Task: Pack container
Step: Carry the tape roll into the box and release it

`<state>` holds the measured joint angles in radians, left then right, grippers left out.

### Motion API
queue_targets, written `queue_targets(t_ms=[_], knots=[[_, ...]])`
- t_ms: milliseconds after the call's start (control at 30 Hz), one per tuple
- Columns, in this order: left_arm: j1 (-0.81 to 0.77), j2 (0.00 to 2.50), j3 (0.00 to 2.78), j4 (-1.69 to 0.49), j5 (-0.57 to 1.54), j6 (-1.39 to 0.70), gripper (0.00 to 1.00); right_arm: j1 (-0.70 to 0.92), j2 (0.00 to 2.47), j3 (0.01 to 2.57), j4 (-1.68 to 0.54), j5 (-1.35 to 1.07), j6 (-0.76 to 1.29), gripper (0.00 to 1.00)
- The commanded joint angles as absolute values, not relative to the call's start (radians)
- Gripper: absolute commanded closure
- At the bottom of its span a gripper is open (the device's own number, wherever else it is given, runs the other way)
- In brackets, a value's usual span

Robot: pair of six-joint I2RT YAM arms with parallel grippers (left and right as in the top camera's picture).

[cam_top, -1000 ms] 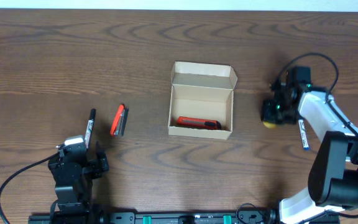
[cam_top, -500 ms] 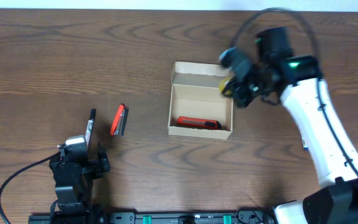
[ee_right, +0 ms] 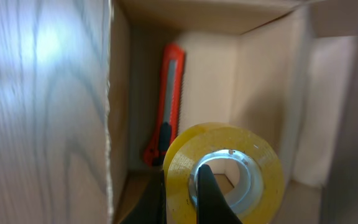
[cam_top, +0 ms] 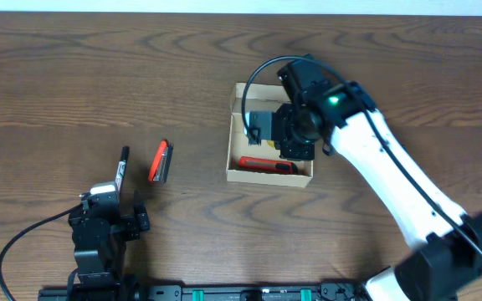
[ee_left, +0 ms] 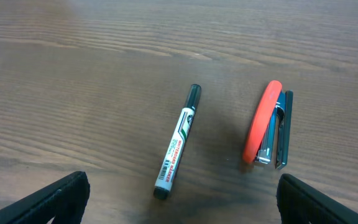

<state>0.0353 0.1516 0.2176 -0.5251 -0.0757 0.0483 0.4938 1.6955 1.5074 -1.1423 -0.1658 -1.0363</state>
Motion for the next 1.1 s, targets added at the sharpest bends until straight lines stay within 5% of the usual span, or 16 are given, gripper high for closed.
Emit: queue_targets(t_ms=[0,633,900,1067], knots=[[0.032,0.152,0.235,-0.526,-0.058,0.037,0.05,0.485,1.798,1.520,-1.143,-0.142,-1.201,0.99],[0.032,0.152,0.235,-0.526,-0.053,0.036,0.05,0.485,2.006,1.521,-1.040,-0.144,-1.148,0.98],[0.032,0.152,0.235,-0.526,-0.052,0.036,0.05,0.483,2.006,1.521,-1.040,-0.178,-1.148,0.76],[0.032,0.152,0.235,-0.526,-0.052,0.036,0.05,0.483,1.998,1.524,-1.042,-0.191,-1.138,0.76]])
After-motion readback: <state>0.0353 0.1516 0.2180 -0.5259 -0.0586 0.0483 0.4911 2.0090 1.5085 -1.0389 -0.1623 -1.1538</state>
